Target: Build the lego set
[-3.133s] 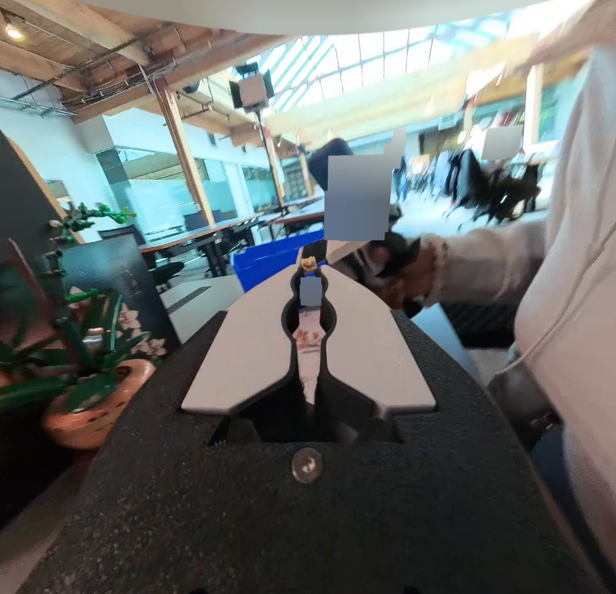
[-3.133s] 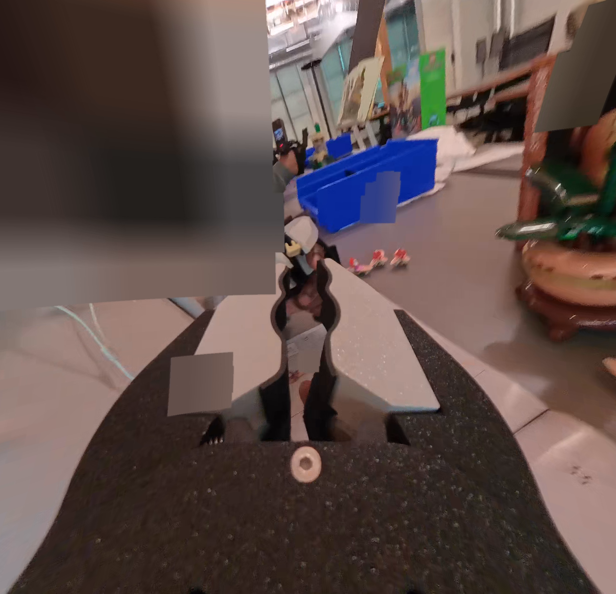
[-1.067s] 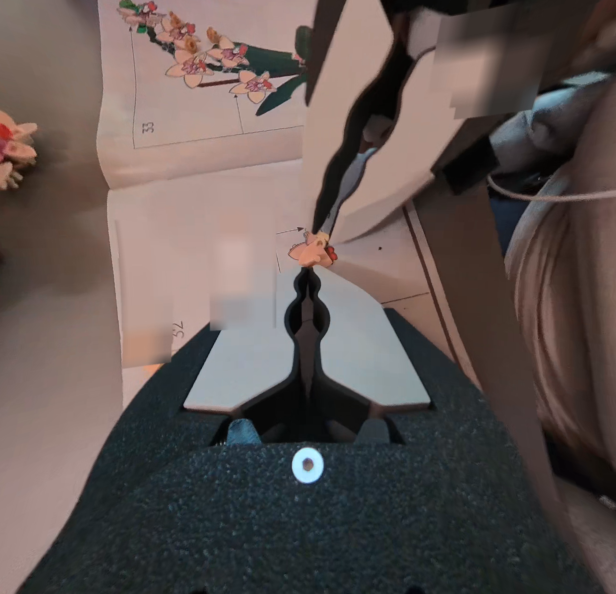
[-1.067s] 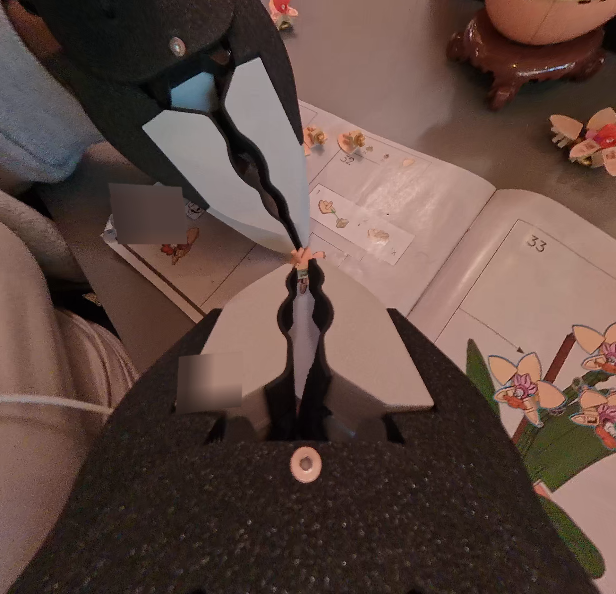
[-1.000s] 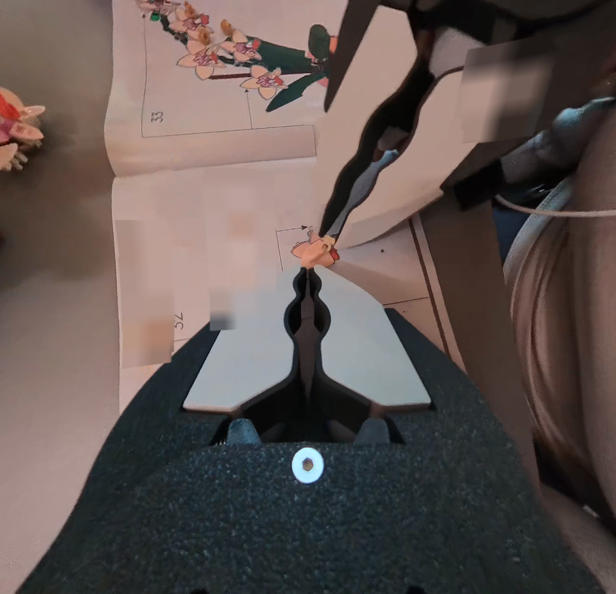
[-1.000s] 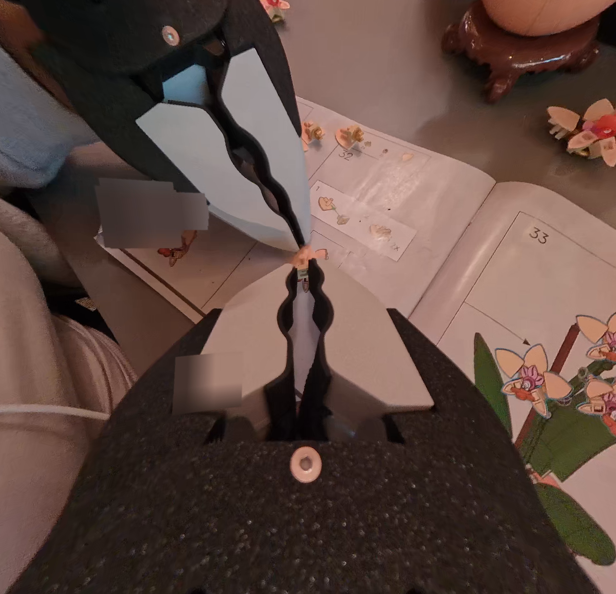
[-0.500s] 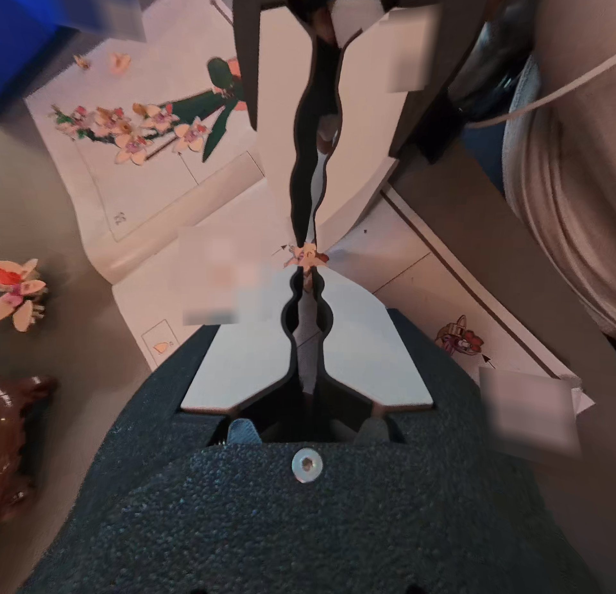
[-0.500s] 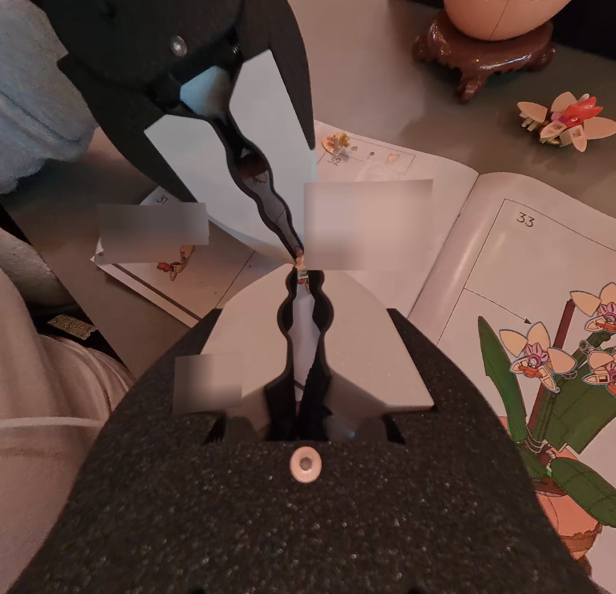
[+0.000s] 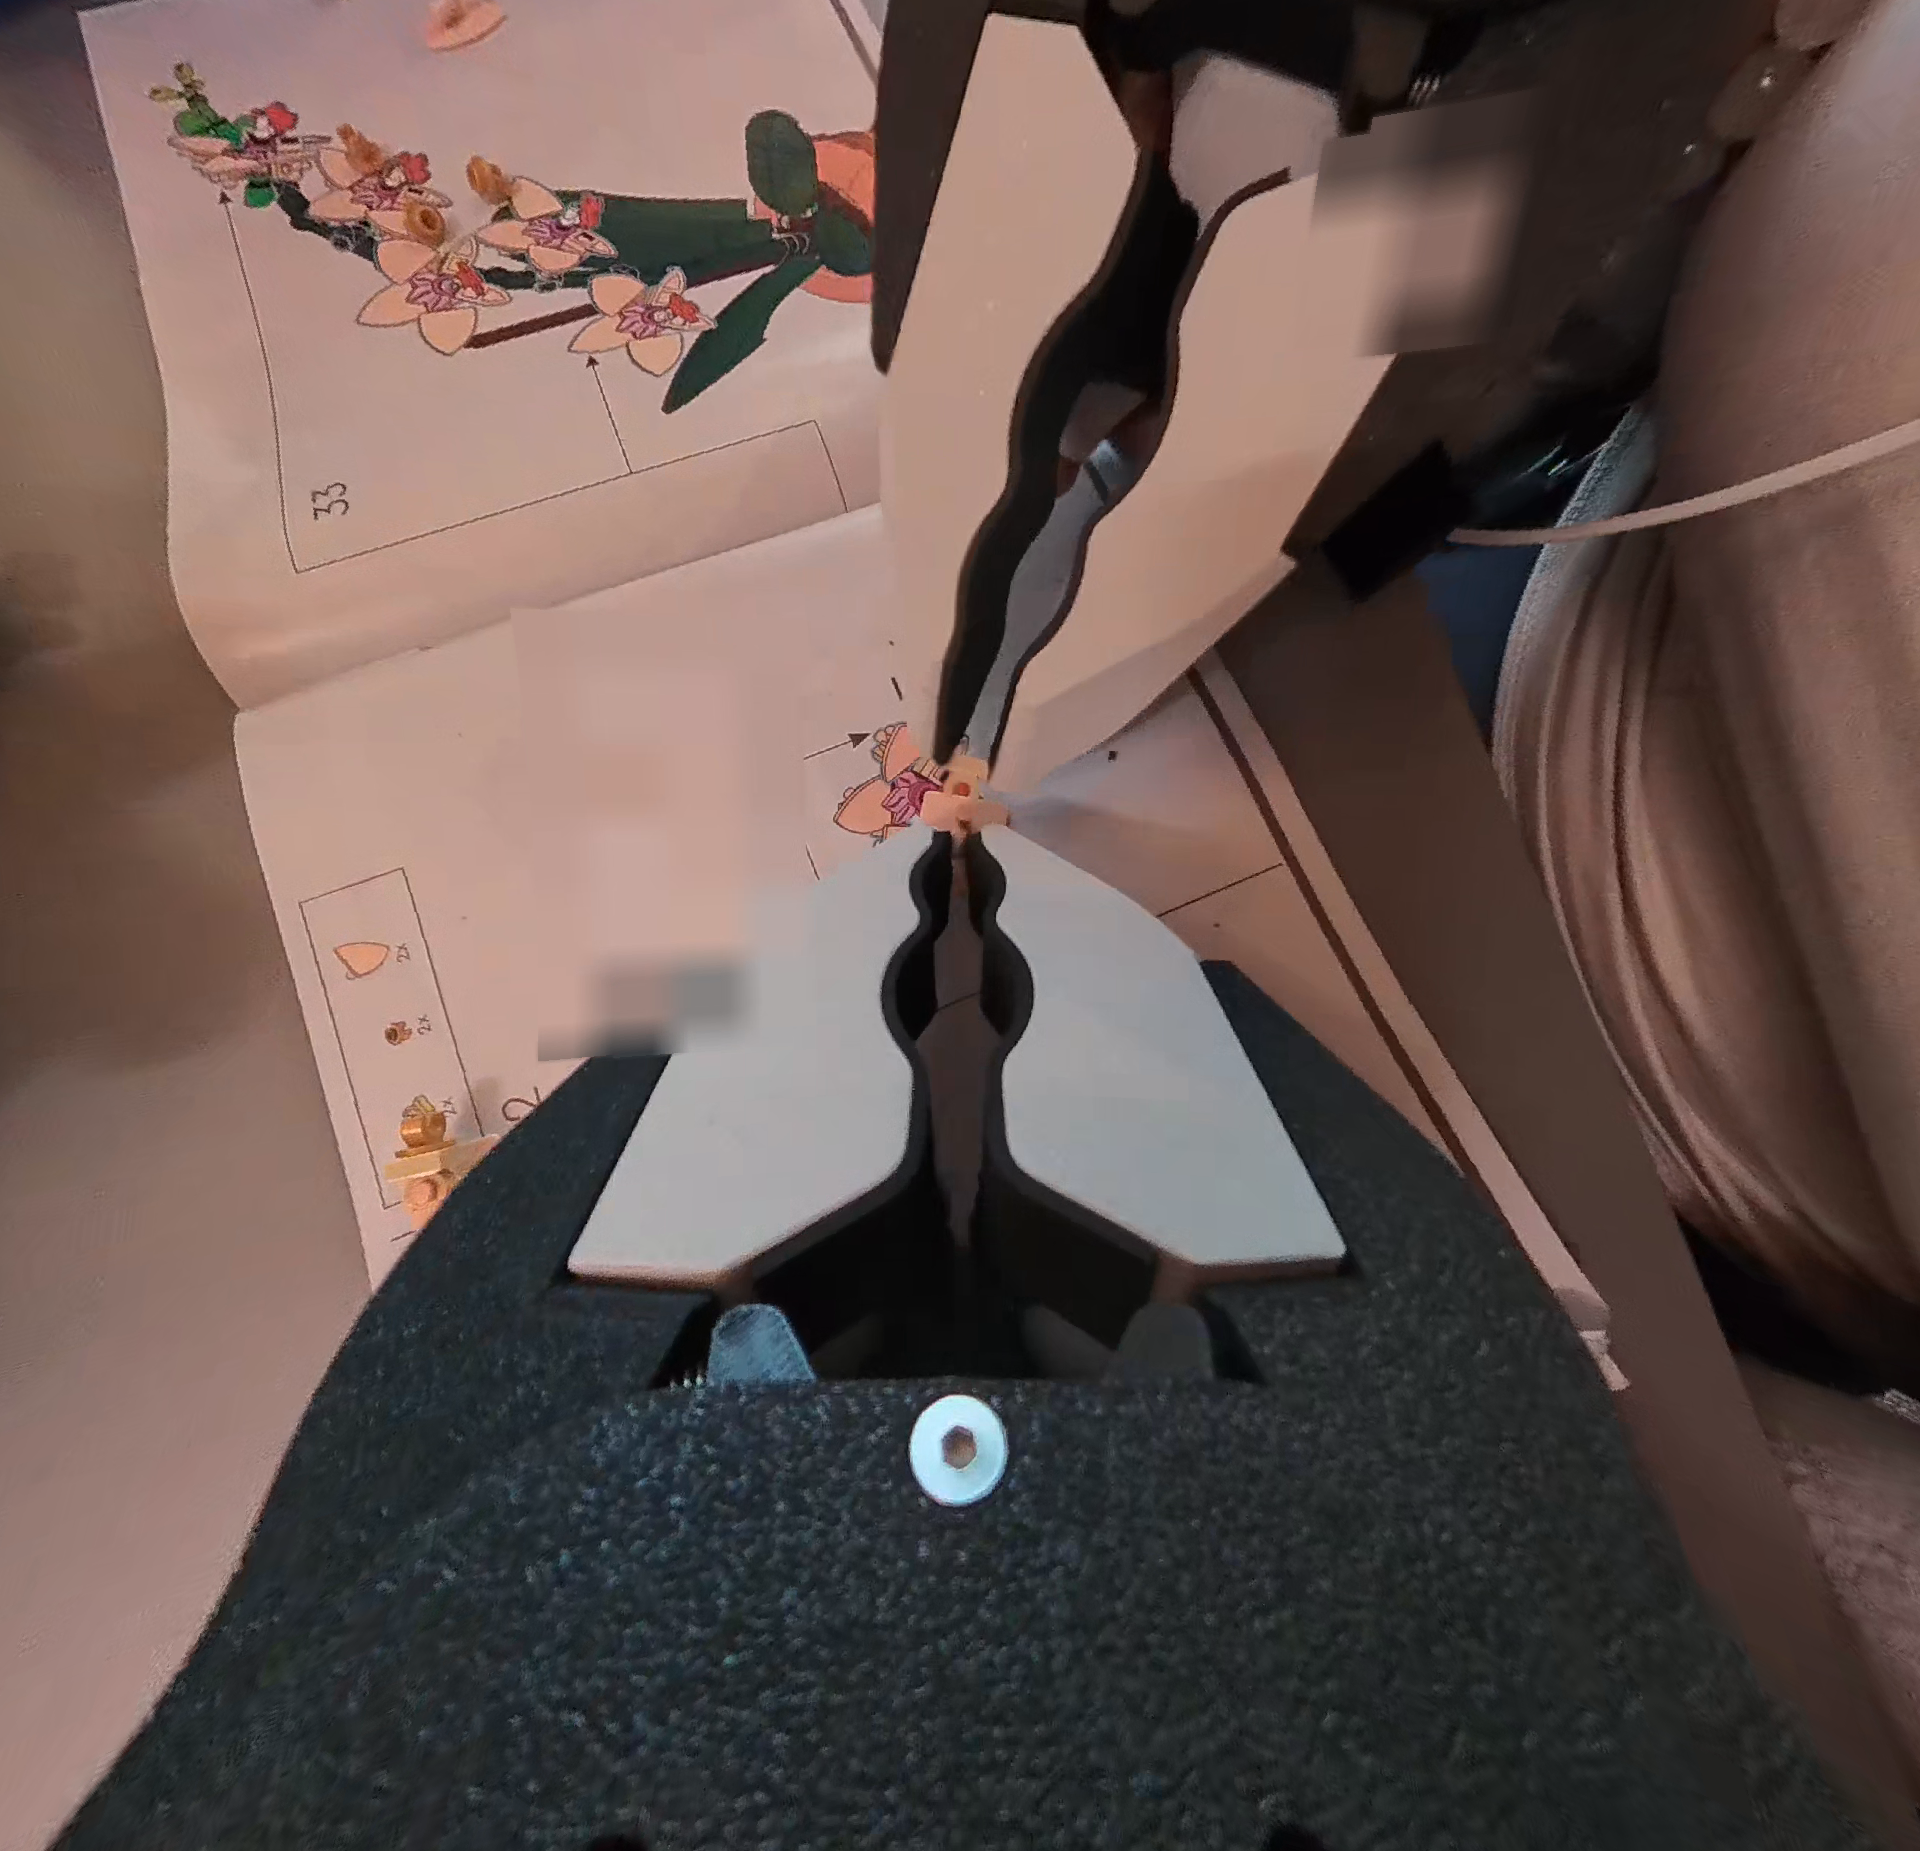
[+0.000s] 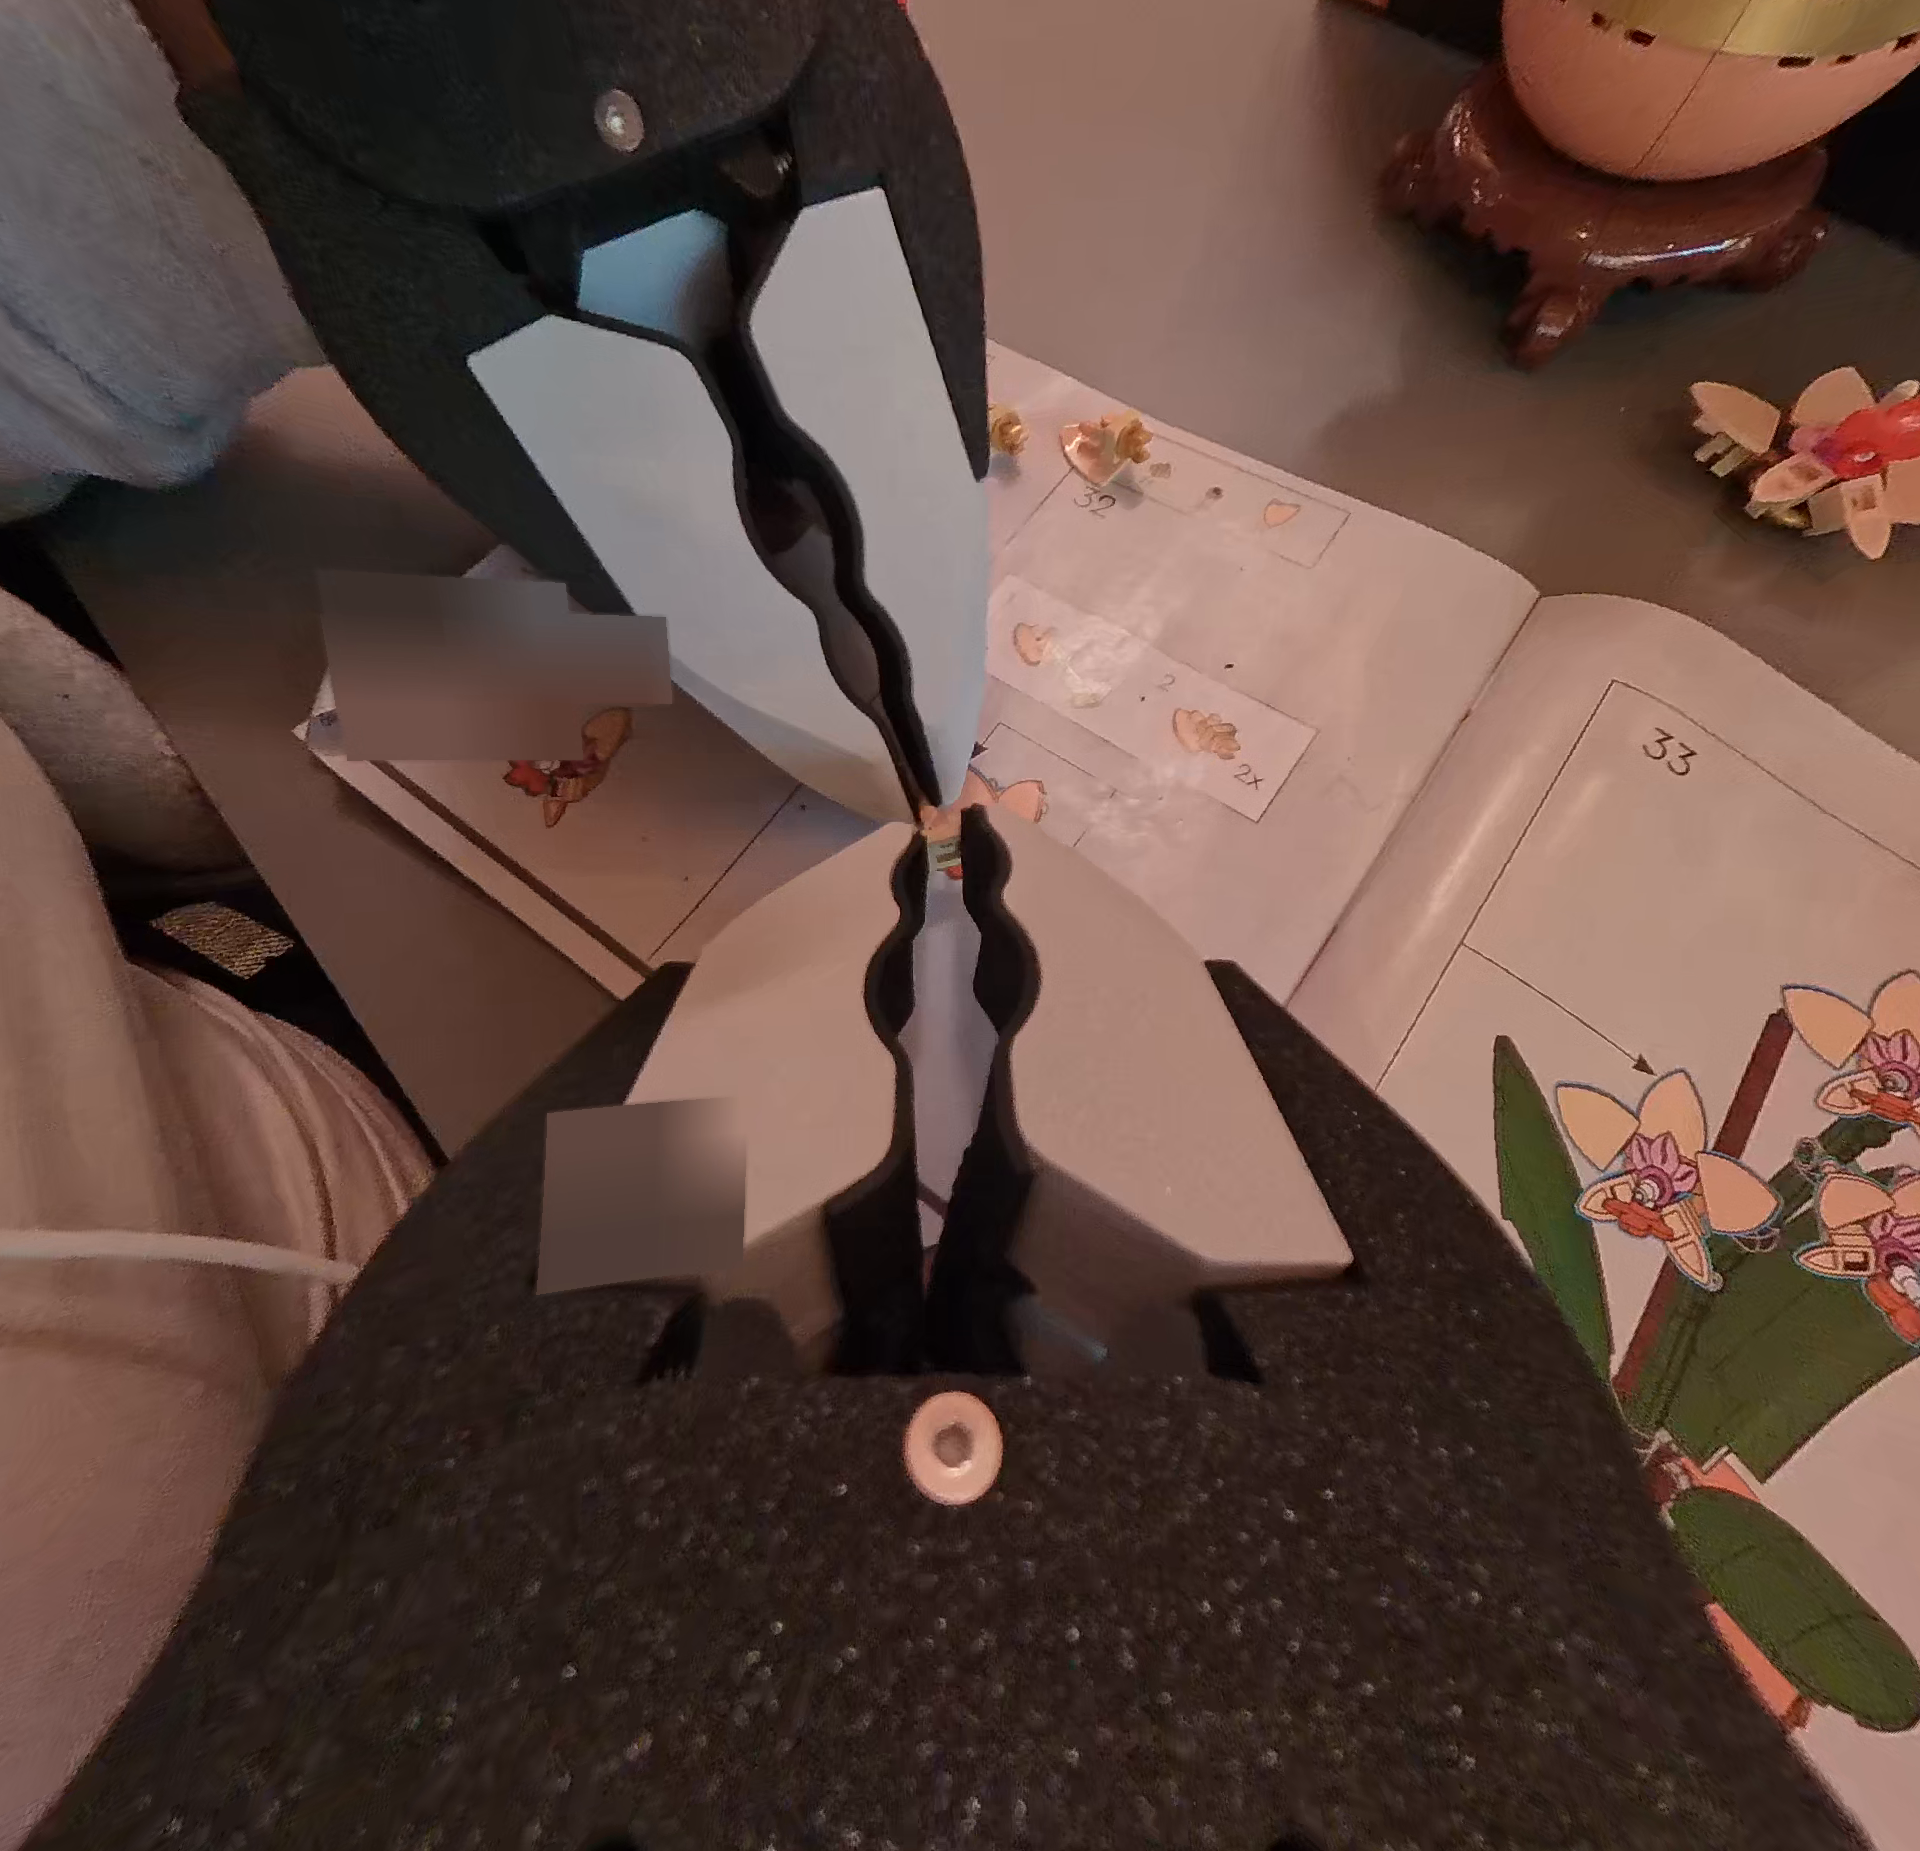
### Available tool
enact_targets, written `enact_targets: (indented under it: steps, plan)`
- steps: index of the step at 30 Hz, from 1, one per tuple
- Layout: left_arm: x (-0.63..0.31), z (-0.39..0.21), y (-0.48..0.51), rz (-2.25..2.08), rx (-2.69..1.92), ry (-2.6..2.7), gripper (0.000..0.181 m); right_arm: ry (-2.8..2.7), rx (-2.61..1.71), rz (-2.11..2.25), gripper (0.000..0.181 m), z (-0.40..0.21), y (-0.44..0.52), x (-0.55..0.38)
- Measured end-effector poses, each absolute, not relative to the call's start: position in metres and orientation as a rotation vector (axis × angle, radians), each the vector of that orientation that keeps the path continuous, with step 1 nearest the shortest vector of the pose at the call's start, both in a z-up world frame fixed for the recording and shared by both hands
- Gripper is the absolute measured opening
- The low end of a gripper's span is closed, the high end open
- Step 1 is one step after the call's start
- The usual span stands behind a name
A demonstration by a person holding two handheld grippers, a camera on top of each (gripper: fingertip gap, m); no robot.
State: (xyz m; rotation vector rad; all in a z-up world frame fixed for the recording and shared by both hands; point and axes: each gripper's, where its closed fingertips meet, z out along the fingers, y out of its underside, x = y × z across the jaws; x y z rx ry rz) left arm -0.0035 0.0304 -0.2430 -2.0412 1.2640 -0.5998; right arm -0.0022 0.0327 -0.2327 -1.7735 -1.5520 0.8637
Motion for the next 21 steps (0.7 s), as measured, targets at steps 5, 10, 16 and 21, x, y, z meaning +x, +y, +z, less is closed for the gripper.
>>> enact_targets:
  steps: [5, 10, 16, 21]
  plan:
    - [-0.0037, -0.2429, 0.0306, -0.619, -2.035, 1.245, 0.003, -1.561, -1.797, 0.883, 0.006, -0.2349, 0.0307, -0.0031]
    - [-0.0037, -0.2429, 0.0306, -0.631, -2.035, 1.241, 0.003, -1.547, -1.819, 0.910, 0.006, -0.2349, 0.0306, -0.0043]
    - [-0.0037, -0.2429, 0.0310, -0.646, -2.039, 1.234, 0.002, -1.562, -1.849, 0.888, 0.006, -0.2398, 0.0305, -0.0035]
    - [-0.0037, -0.2429, 0.0313, -0.656, -2.044, 1.227, 0.002, -1.556, -1.856, 0.920, 0.006, -0.2388, 0.0299, -0.0059]
